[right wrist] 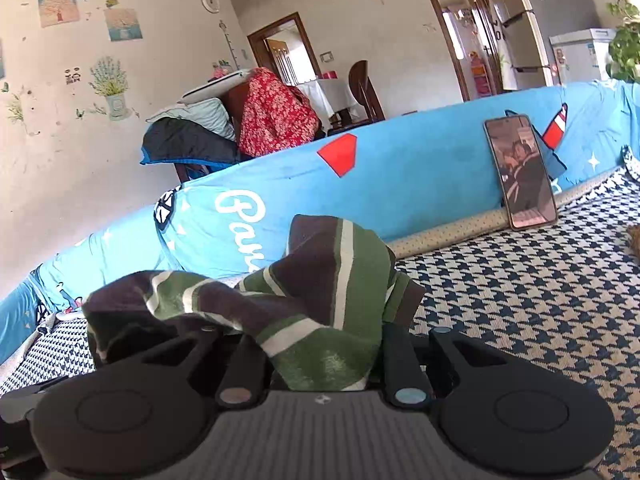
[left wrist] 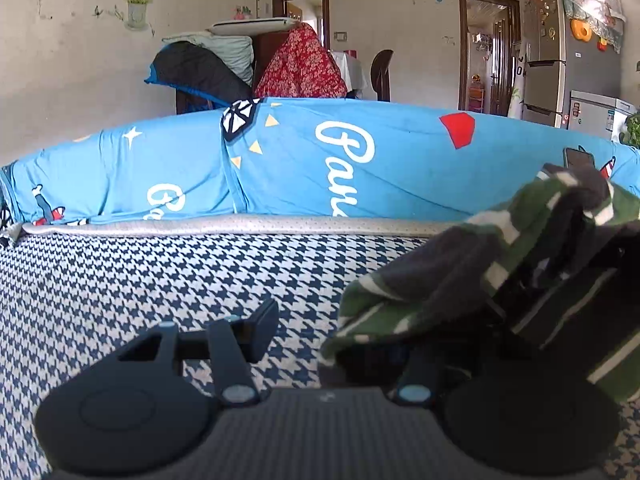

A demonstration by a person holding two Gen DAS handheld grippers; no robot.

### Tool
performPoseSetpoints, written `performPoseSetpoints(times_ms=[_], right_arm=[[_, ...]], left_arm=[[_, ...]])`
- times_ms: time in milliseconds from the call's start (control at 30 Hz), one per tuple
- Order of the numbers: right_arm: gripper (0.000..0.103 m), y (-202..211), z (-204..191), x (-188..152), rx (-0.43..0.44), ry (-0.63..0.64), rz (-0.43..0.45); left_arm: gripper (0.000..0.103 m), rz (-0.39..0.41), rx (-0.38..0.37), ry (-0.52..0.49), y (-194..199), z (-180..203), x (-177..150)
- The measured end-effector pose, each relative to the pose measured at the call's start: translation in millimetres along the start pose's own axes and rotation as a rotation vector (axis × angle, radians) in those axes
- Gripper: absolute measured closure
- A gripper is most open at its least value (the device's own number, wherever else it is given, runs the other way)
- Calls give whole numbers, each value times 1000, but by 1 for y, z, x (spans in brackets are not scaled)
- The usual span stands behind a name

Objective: Fold clothes
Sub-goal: 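Hold the striped shirt pinched in the right tool against the sheet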

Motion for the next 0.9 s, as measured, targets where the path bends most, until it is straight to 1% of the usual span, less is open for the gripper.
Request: performPoseSetpoints(times_ms=[67, 133, 200, 333, 467, 633, 900], right_arm=[[85, 5, -4, 0, 22, 6, 2], [85, 8, -6, 0, 37, 12, 1], [85, 13, -9, 0, 56, 18, 0], [85, 27, -16, -2, 95, 29, 6], [85, 44, -22, -6, 123, 56, 17], [85, 67, -27, -9, 158, 60, 36], [85, 101, -25, -8, 208, 42, 80]], left_arm=[[52, 25, 38, -6, 13, -6, -3], [52, 31, 72, 12, 25, -13, -10], [52, 21, 88, 47, 37, -18, -21], [52, -7, 124, 41, 57, -19, -39], [52, -35, 128, 69, 76, -22, -50], [52, -23, 168, 41, 104, -21, -48], [51, 25, 189, 36, 141, -21, -35]])
Point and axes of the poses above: each gripper's, at about its wrist camera, not at the fingertips, and y roughly against the way its jaws point, z to its right, x to its top, the point moved 3 cm from there along -y, roughly the way its jaws point, and after that the axes turned 14 degrees about -y, right-handed, at the moved point
